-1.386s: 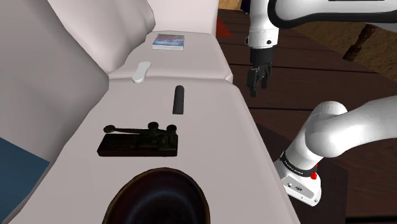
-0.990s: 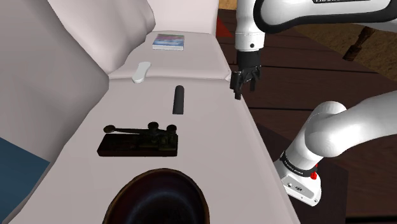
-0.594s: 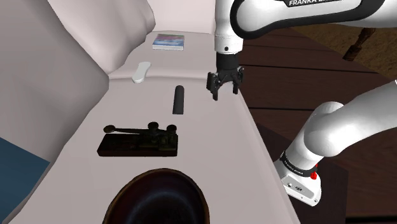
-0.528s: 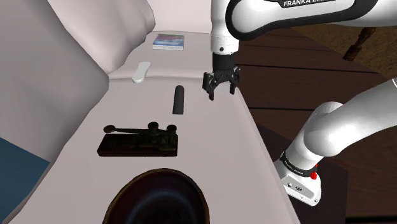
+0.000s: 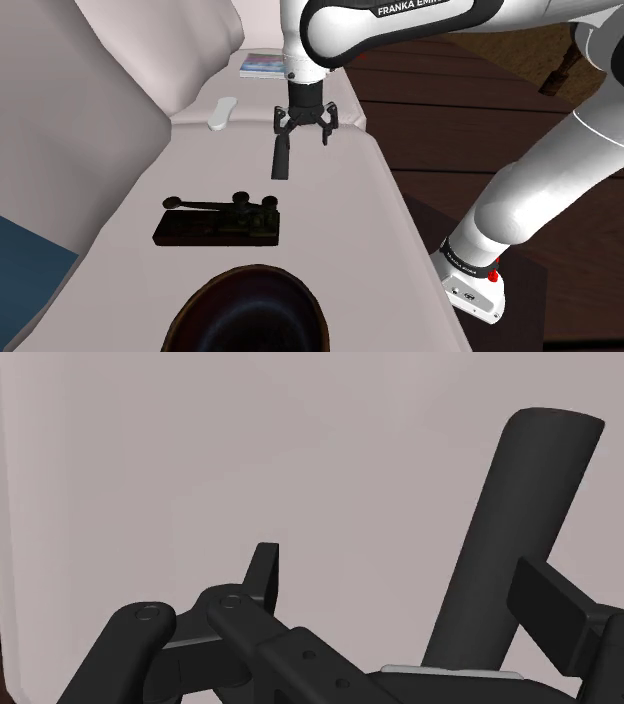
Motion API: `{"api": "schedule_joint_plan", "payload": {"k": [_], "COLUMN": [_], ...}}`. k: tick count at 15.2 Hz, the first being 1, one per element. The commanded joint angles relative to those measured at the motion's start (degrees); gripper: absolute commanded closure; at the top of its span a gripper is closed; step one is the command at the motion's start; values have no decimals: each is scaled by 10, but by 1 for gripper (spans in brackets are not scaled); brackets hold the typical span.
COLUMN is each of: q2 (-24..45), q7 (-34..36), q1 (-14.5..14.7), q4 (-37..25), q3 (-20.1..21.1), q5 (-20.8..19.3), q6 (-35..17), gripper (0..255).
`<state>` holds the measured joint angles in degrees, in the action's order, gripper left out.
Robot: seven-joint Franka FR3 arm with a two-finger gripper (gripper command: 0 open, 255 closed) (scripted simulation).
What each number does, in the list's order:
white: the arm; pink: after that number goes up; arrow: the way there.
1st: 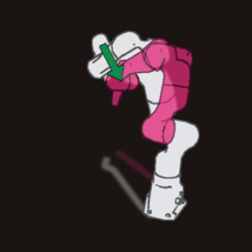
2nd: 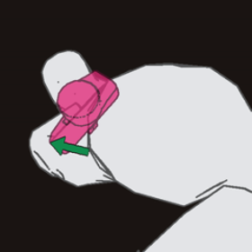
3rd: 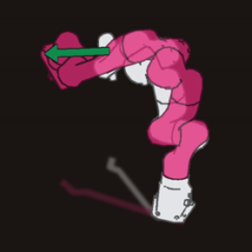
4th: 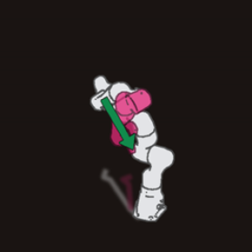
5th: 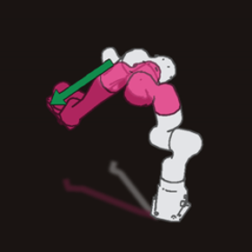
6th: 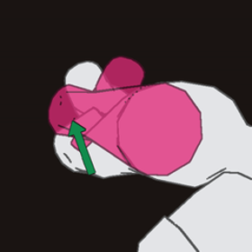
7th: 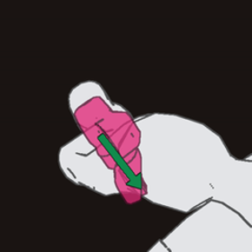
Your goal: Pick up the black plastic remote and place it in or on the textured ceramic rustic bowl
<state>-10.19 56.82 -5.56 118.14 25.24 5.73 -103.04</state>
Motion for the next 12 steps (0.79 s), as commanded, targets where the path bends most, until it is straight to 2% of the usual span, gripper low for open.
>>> {"api": "schedule_joint_plan", "payload": {"k": [1,5,12], "q2": [47,139,148], "q7": [61,174,181], "q1": [-6,-3,-1], "q4": [-38,-128,-92], "q3": [13,24,22], "q5": [-28,-92,-98], "q6": [-13,-16,-60], "gripper": [0,0,0]}}
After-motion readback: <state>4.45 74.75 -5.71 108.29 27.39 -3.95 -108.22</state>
